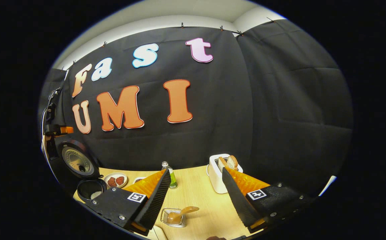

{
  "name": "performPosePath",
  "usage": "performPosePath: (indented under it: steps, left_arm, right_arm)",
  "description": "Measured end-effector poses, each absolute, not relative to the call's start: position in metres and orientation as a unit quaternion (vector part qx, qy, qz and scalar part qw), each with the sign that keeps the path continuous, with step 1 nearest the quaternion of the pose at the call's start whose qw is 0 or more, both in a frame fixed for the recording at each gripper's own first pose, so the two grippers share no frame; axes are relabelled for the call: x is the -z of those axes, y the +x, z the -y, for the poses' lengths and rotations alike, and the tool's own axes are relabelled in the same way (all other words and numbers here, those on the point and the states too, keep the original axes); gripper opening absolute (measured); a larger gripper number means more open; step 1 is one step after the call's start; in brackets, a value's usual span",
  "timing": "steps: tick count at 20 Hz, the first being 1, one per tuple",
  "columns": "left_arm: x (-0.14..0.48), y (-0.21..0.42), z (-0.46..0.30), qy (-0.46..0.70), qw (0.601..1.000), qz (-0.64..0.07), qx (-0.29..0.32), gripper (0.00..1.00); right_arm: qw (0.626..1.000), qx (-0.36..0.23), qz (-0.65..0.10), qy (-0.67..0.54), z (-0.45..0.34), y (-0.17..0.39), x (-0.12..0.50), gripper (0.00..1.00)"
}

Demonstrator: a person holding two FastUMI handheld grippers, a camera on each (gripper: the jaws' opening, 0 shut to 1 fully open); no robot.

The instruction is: Close the left gripper, press the button to open the rice cooker; take a wooden spoon from the chopstick holder with the right hand, scoop a spoonful of rice and pour it into the rice cooker, then put the wooden spoon back into the chopstick holder.

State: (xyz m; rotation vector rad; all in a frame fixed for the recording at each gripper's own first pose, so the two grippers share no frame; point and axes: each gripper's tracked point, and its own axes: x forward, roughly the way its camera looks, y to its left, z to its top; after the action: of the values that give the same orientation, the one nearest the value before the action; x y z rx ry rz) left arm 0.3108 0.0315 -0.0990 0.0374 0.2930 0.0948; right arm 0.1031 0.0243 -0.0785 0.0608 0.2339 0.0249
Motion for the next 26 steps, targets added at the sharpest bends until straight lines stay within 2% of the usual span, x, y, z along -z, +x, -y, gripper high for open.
performPosePath:
  steps: [4, 5, 8, 17, 26]
  left_arm:
    - [0.127, 0.305, -0.041, 0.019, 0.983, -0.172, -0.063, 0.99]
    - [0.118, 0.304, -0.041, 0.021, 0.988, -0.145, -0.058, 1.00]
    - [0.123, 0.290, -0.036, 0.021, 0.988, -0.143, -0.054, 0.99]
    - [0.142, 0.203, -0.006, 0.017, 0.986, -0.159, -0.045, 0.99]
    - [0.231, 0.124, 0.008, 0.002, 0.974, -0.219, -0.055, 0.99]
  right_arm:
    - [0.994, -0.025, -0.104, 0.036, -0.031, 0.110, 0.069, 0.94]
    - [0.994, -0.031, -0.100, 0.037, -0.032, 0.112, 0.066, 0.94]
    - [0.994, -0.041, -0.092, 0.038, -0.035, 0.120, 0.061, 0.94]
    - [0.991, -0.094, -0.086, 0.046, -0.052, 0.116, 0.057, 0.95]
    - [0.986, -0.124, -0.103, 0.052, -0.053, 0.107, 0.071, 0.94]
